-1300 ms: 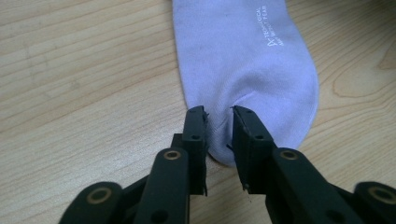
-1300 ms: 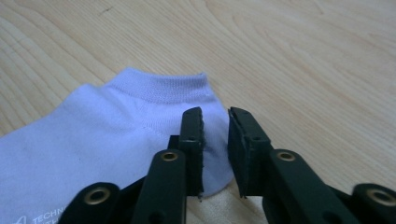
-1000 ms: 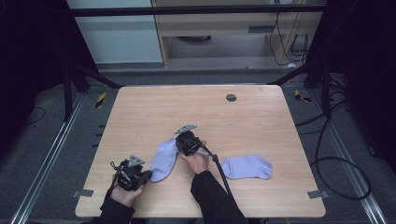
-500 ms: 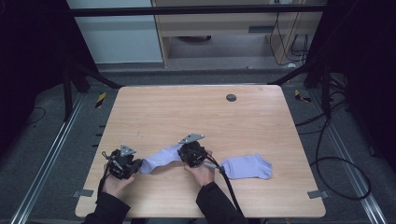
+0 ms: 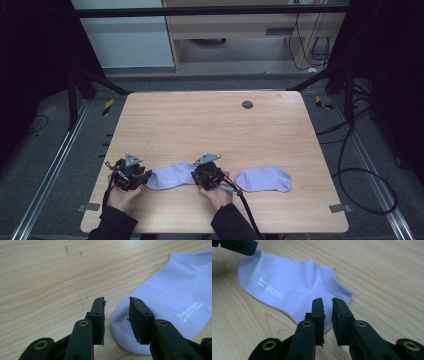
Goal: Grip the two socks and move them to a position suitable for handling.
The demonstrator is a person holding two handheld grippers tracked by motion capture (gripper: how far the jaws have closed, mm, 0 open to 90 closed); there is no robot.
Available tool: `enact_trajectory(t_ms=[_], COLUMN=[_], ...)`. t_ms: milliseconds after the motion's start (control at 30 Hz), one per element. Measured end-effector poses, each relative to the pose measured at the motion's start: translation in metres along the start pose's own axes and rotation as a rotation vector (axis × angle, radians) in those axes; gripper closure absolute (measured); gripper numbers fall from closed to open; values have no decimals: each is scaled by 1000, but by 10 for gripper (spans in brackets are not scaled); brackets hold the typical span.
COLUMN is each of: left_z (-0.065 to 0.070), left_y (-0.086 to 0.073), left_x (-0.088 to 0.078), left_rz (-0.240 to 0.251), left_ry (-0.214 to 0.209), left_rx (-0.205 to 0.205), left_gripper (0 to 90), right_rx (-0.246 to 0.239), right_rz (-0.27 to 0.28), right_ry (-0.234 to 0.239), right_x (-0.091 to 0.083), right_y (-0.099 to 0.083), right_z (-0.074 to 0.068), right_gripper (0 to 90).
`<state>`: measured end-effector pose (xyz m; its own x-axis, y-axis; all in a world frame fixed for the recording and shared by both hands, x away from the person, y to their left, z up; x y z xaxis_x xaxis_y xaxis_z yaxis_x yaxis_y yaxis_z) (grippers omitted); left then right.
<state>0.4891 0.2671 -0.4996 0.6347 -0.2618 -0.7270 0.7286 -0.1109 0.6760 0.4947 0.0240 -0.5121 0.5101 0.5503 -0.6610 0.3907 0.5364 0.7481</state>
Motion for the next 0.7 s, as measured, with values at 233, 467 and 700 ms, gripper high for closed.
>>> enact_trajectory(t_ms=[233, 467, 700], left_z=[8, 34, 67], left_y=[7, 15, 22], left_x=[-12, -19, -12], left_rz=[50, 83, 73], left_ry=[-37, -96, -152], left_rx=[-29, -12, 21], left_gripper=[596, 571, 545], right_rx=[36, 67, 105], right_rz=[59, 96, 109], right_ry=[-35, -89, -140], right_x=[-30, -68, -108], right_y=[-1, -10, -36], right_z=[22, 54, 83], right_gripper=[691, 621, 576])
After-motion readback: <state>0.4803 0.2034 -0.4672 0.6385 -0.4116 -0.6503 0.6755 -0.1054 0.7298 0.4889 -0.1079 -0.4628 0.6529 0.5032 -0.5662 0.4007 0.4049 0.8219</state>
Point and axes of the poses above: each handheld gripper's, and its own axes: x roughly forward along the jaws, y roughly out of its top, z roughly to its right, the point moved 4 cm from there along x, roughly forward along the jaws, and after that the axes turned 12 degrees about -x, right-handed, at the moved point
